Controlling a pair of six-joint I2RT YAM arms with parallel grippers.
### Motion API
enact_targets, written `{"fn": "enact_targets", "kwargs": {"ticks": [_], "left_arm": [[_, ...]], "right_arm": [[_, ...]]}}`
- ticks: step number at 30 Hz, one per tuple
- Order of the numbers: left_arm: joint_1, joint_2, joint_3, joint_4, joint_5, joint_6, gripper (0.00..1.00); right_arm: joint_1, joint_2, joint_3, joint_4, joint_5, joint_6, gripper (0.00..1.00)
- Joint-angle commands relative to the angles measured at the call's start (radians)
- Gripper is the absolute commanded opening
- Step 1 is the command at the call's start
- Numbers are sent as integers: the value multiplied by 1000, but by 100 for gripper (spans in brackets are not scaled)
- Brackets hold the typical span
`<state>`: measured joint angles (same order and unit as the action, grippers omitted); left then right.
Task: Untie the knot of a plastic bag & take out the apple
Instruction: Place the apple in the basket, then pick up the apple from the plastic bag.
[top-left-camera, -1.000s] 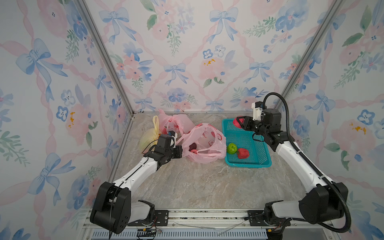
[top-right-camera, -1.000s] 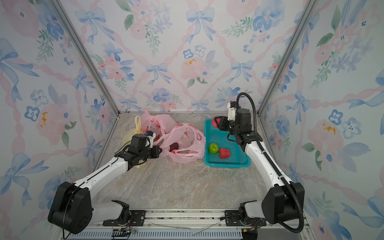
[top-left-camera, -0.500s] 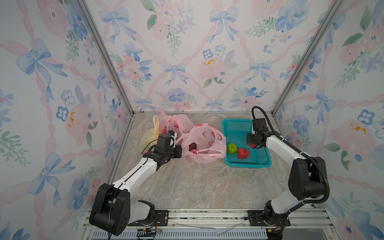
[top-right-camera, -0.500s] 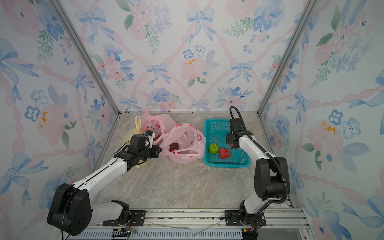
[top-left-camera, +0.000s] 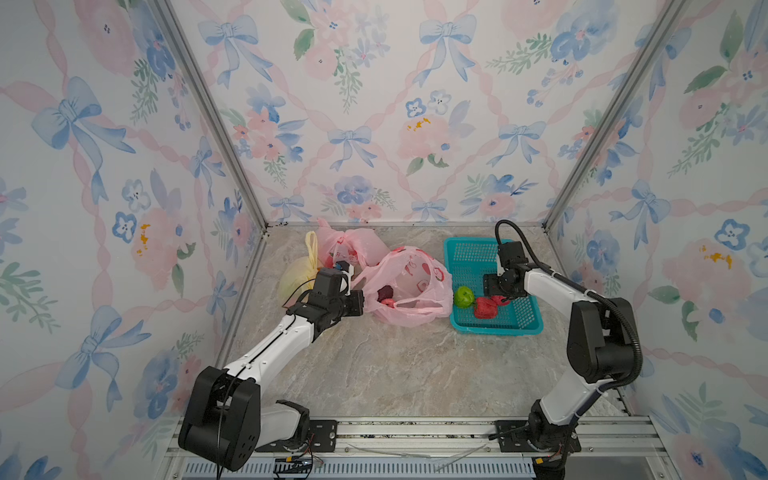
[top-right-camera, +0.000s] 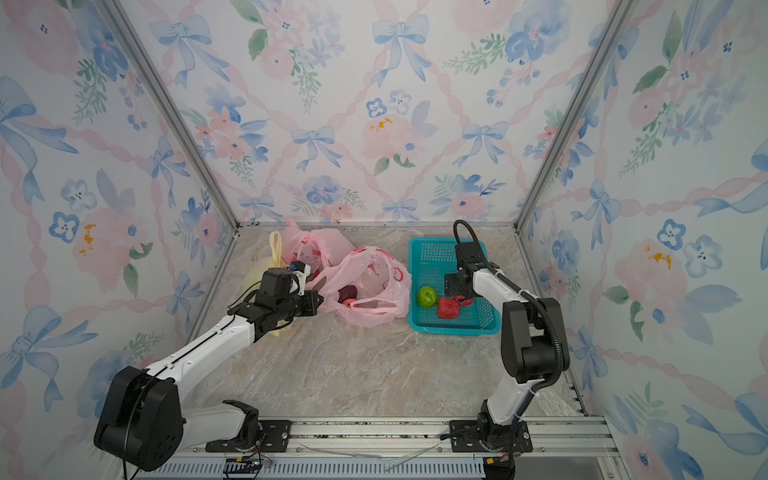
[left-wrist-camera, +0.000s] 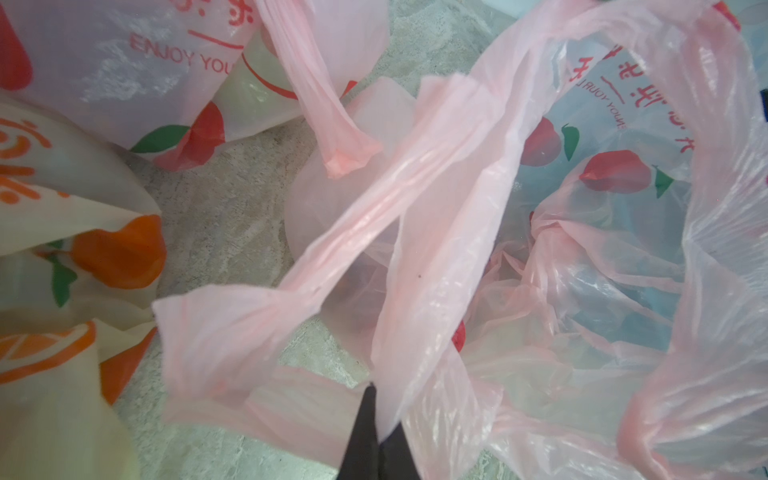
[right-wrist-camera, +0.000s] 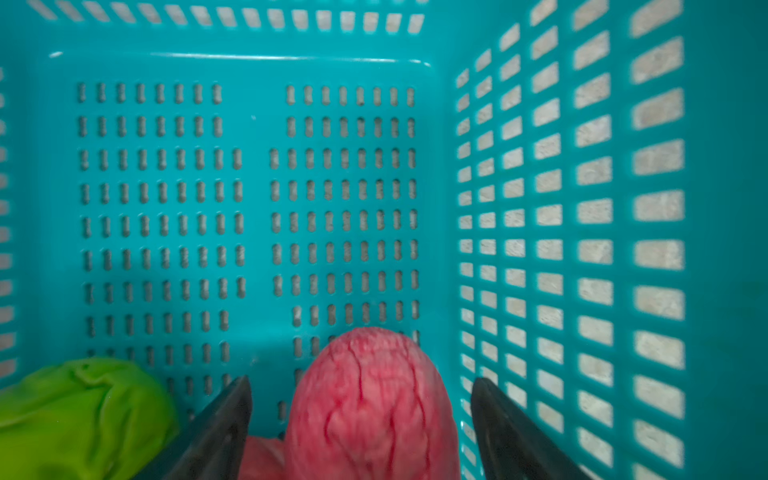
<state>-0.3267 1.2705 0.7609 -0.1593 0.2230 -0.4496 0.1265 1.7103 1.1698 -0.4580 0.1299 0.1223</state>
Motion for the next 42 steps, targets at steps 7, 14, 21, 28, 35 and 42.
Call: {"fn": "enact_targets", "kwargs": {"ticks": [7, 14, 21, 28, 35, 42], "left_arm": [[8, -24, -17, -3, -8, 14, 0], [8, -18, -51, -3, -12, 15, 0], [10, -29, -82, -2, -19, 18, 0], [35, -51, -109, -3, -21, 13, 0], [54, -50, -121, -3, -10, 5, 0], [67, -51, -147, -4, -8, -6, 0]], "right_arm": [[284, -297, 125, -21, -226, -78, 80], [561, -167, 250, 45, -326, -16, 58], [635, 101, 411, 17, -305, 14, 55], [672, 193, 367, -54, -267, 18, 53], [692, 199, 201, -35, -225, -1, 54], [681, 200, 55, 72, -195, 3, 57]]}}
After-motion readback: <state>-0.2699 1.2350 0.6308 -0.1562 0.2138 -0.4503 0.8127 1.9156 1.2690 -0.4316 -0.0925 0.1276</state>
